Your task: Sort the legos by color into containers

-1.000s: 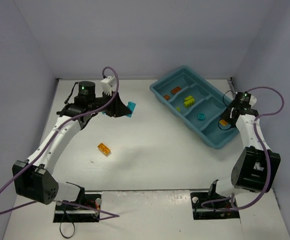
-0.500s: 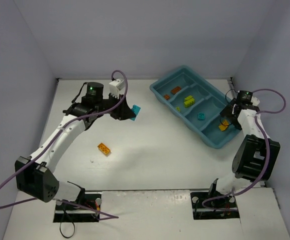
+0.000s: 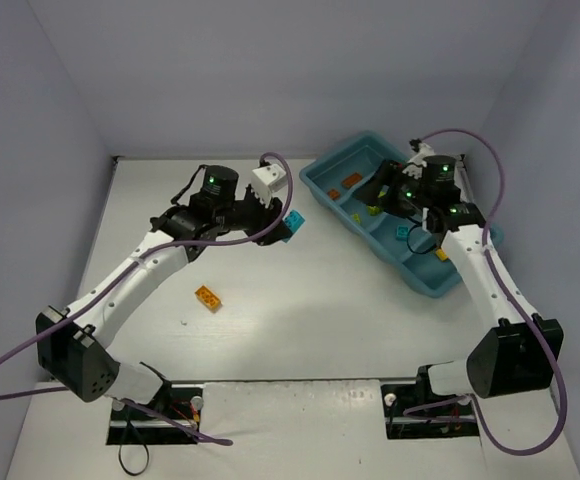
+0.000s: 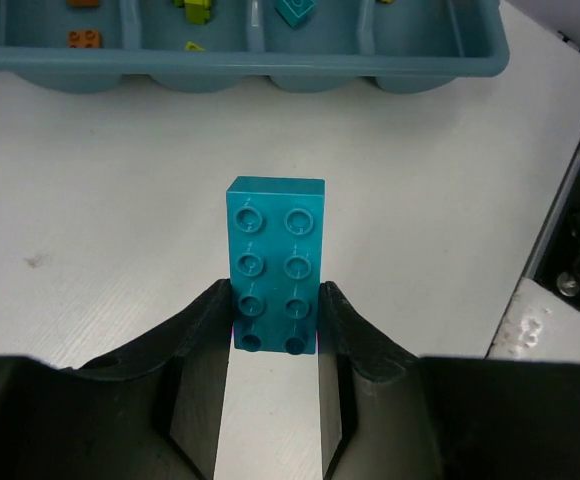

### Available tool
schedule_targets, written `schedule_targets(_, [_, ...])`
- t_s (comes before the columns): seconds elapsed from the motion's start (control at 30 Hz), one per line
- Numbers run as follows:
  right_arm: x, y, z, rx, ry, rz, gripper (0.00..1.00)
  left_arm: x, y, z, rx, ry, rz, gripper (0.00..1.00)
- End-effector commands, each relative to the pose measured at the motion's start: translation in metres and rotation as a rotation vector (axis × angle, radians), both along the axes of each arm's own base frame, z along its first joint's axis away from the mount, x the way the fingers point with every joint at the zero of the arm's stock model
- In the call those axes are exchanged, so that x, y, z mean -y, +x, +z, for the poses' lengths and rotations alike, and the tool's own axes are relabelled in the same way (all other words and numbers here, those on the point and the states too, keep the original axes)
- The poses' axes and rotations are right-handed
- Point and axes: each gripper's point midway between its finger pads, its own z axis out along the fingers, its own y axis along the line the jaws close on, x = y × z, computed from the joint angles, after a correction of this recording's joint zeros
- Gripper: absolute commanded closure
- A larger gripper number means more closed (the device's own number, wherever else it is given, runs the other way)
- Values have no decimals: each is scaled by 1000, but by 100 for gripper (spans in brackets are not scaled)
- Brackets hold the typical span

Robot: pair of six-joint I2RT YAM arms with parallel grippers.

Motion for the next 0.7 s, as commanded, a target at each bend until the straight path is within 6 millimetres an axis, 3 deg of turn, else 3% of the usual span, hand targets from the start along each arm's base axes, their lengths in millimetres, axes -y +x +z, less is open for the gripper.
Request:
schedule_targets(0.0, [-64, -11, 51, 102, 169, 207, 34, -3, 13, 43, 245, -2, 37, 100])
schedule_targets(0.07, [-91, -19, 68, 128, 226, 287, 32, -1, 9, 47, 273, -5, 35, 100])
schedule_targets(0.23, [-128, -28, 86, 139, 259, 386, 26, 0, 8, 46, 296, 10, 47, 100])
schedule_targets(0.43, [-163, -43, 81, 121, 269, 482, 26, 4, 9, 36, 275, 36, 43, 100])
schedule_targets(0.67, [-184, -55, 74, 105, 265, 539, 30, 3, 14, 34, 273, 54, 65, 100])
